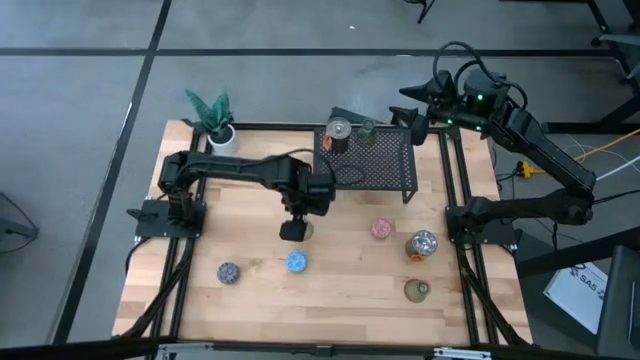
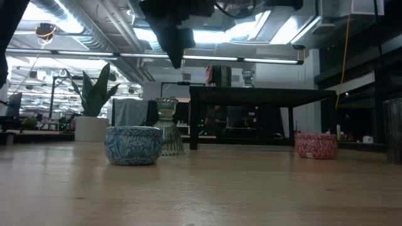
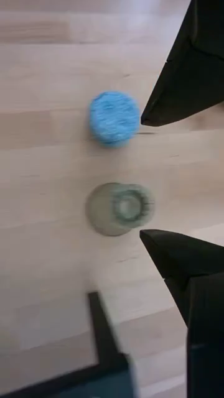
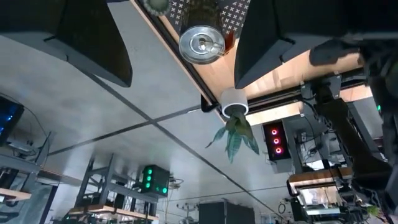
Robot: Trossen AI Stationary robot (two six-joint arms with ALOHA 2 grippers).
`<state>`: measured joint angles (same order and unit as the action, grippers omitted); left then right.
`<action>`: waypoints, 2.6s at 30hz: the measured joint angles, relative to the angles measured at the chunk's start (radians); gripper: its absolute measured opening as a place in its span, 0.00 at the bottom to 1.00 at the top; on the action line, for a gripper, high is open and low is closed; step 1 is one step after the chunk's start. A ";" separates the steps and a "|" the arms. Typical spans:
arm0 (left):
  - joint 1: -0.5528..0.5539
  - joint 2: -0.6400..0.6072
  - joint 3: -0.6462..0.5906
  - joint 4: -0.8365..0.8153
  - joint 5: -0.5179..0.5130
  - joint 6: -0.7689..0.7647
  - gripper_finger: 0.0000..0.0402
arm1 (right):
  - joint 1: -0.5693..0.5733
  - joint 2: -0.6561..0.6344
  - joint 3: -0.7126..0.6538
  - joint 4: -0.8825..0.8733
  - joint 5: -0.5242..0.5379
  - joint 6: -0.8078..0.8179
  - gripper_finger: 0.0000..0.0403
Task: Pick & Place candle stick holders
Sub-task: Put the top green vase candle holder on the shelf aligned with the other green vase candle holder
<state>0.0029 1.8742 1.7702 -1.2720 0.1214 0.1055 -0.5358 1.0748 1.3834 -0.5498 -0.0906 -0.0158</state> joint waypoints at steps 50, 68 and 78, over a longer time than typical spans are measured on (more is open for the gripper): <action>-0.029 0.073 -0.193 0.199 -0.062 -0.135 0.60 | 0.000 -0.004 0.000 0.000 -0.017 -0.007 0.71; -0.029 0.073 -0.193 0.199 -0.031 -0.148 0.45 | 0.000 -0.004 0.000 0.000 -0.015 -0.018 0.71; -0.011 0.073 -0.069 0.058 0.032 -0.161 0.43 | 0.000 -0.004 0.000 0.000 -0.015 -0.018 0.71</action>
<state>-0.0086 1.9473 1.7012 -1.2137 0.1534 -0.0551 -0.5362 1.0706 1.3830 -0.5495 -0.1055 -0.0341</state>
